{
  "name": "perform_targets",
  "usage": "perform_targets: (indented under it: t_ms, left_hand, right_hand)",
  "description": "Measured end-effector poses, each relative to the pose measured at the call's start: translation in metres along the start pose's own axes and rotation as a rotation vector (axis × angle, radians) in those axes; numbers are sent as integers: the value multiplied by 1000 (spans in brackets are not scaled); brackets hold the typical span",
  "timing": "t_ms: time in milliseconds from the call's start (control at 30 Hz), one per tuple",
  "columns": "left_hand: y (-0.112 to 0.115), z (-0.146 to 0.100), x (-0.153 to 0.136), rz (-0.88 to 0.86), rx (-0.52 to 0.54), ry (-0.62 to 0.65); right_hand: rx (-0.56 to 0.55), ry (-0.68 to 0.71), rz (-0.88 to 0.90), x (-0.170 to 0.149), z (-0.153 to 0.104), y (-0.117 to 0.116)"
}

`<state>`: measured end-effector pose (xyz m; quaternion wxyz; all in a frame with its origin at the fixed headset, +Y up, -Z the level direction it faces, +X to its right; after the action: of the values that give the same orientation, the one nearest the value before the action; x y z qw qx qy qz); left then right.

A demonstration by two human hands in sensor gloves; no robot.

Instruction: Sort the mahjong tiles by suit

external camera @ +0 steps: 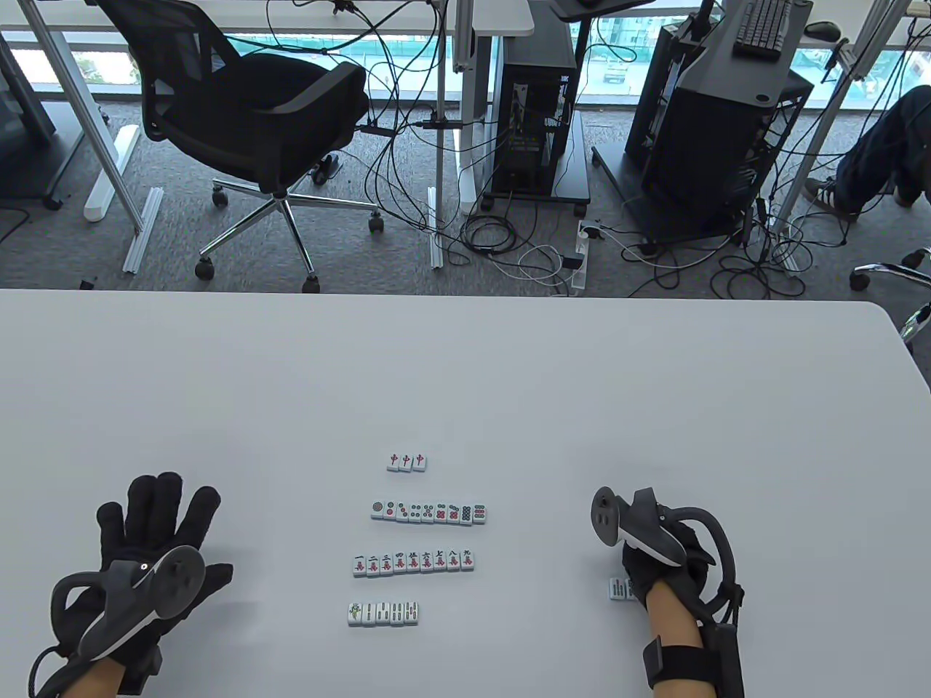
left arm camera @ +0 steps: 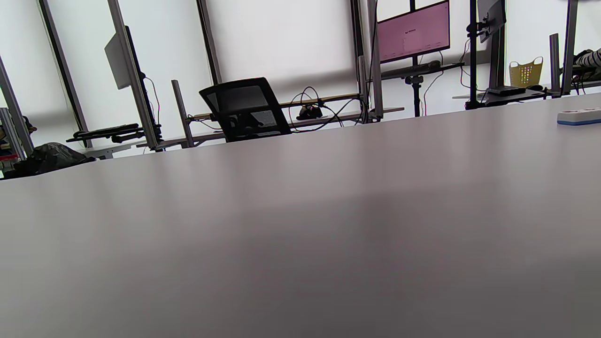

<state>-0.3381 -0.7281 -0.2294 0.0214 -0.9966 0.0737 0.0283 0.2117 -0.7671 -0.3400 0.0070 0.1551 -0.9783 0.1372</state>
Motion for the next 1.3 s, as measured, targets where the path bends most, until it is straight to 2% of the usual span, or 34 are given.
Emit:
perform_targets:
  t_ms: [200, 267, 433, 500, 700, 867, 1033, 1300]
  left_hand:
    - [-2, -1, 1, 2, 7, 2]
    - [-3, -1, 1, -1, 8, 5]
    - [-2, -1, 2, -3, 4, 9]
    - [-2, -1, 2, -3, 4, 8]
    - [-2, -1, 2, -1, 7, 13]
    - [-3, -1, 2, -7, 17, 17]
    - [-4, -1, 2, -12, 26, 22]
    - [-3, -1, 3, -13, 31, 29]
  right_hand:
    - [-65, 32, -14, 2, -5, 2]
    - [-139, 53, -19, 7, -12, 7]
    - [-372, 192, -24, 51, -47, 35]
    - [-413, 248, 20, 74, -63, 43]
    - [-362, 475, 83, 155, -103, 51]
    - [-279, 614, 24, 204, -113, 45]
    - [-253, 628, 23, 223, -111, 42]
    - [-255, 623, 35, 226, -109, 43]
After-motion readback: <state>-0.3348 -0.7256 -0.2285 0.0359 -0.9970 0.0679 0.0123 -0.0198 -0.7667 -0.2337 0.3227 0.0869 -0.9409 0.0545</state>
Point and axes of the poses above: the tracker on the back of each hand, its own x axis roughly to the thumb side, its own z axis roughly from the wrist to the fingertips, y = z × x, the point moved 1 cm from there along z, roughly from the wrist to the fingertips
